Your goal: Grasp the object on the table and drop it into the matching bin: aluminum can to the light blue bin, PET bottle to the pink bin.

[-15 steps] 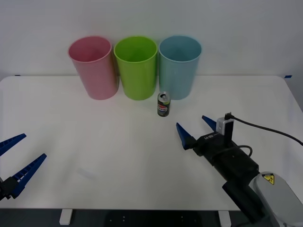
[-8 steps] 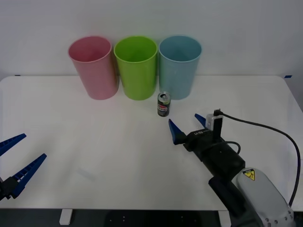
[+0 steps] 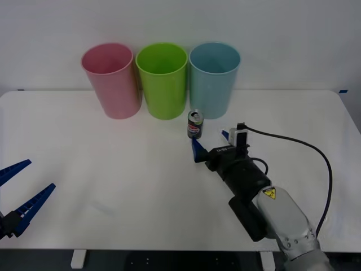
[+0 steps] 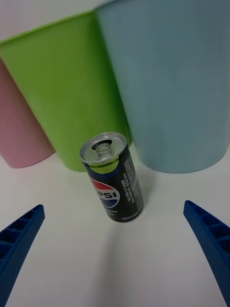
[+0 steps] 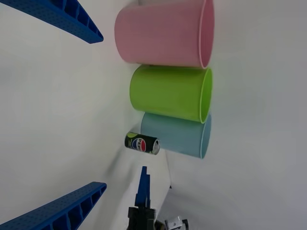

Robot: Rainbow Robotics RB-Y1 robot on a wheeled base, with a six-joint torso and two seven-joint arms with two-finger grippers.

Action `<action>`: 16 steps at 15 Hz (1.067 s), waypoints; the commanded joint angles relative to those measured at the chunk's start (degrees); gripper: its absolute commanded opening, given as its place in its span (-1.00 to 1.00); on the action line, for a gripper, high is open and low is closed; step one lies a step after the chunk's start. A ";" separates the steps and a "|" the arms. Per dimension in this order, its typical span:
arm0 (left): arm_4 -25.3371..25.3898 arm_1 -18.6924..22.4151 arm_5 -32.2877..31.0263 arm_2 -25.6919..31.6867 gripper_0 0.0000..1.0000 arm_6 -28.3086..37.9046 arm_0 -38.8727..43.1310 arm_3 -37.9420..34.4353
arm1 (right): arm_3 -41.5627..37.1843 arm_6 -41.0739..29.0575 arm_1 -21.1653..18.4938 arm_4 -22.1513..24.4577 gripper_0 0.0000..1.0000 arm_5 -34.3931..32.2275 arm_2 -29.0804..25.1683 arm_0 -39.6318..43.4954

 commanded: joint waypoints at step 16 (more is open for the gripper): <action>0.00 0.00 0.00 0.00 1.00 0.00 0.00 0.00 | 25.94 0.99 8.69 8.51 1.00 6.06 -4.23 -18.46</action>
